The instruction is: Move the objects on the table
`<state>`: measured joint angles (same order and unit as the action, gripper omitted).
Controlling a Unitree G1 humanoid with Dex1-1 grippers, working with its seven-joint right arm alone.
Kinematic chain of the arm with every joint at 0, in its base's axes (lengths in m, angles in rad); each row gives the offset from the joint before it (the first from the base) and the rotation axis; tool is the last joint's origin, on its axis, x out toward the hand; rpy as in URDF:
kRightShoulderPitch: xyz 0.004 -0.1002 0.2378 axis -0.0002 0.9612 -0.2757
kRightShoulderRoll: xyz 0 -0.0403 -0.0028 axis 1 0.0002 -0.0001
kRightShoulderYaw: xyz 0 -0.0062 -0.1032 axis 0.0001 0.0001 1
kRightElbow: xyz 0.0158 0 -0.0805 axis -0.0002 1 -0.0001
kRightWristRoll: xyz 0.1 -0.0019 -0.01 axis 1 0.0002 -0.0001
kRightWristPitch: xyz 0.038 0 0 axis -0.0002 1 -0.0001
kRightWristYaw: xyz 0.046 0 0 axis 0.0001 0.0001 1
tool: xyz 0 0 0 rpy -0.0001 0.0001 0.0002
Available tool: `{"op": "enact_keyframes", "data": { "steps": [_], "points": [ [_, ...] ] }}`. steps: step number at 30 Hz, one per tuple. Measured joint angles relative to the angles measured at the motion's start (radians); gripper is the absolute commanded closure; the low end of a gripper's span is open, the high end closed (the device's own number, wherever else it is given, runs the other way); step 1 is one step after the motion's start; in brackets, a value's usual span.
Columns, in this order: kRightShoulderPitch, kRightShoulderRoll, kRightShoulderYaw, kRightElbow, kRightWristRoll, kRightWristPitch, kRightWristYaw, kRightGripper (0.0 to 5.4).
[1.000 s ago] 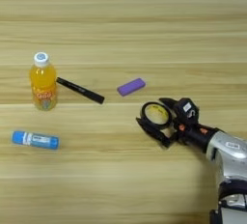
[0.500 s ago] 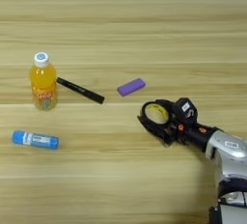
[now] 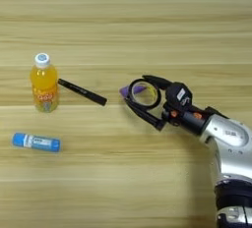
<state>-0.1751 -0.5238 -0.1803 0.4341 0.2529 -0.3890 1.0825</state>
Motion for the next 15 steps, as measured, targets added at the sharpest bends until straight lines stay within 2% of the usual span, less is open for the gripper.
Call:
{"op": "enact_keyframes", "data": {
  "steps": [3, 6, 7, 15],
  "points": [
    [0.022, 0.032, 0.064, -0.110, -0.038, 0.051, -0.041, 1.39],
    [0.024, 0.040, 0.103, -0.141, -0.061, 0.077, -0.053, 1.39],
    [0.025, 0.062, 0.146, -0.162, -0.081, 0.095, -0.055, 1.39],
    [0.036, 0.115, 0.277, -0.153, -0.134, 0.139, -0.049, 1.39]
  ]
}}
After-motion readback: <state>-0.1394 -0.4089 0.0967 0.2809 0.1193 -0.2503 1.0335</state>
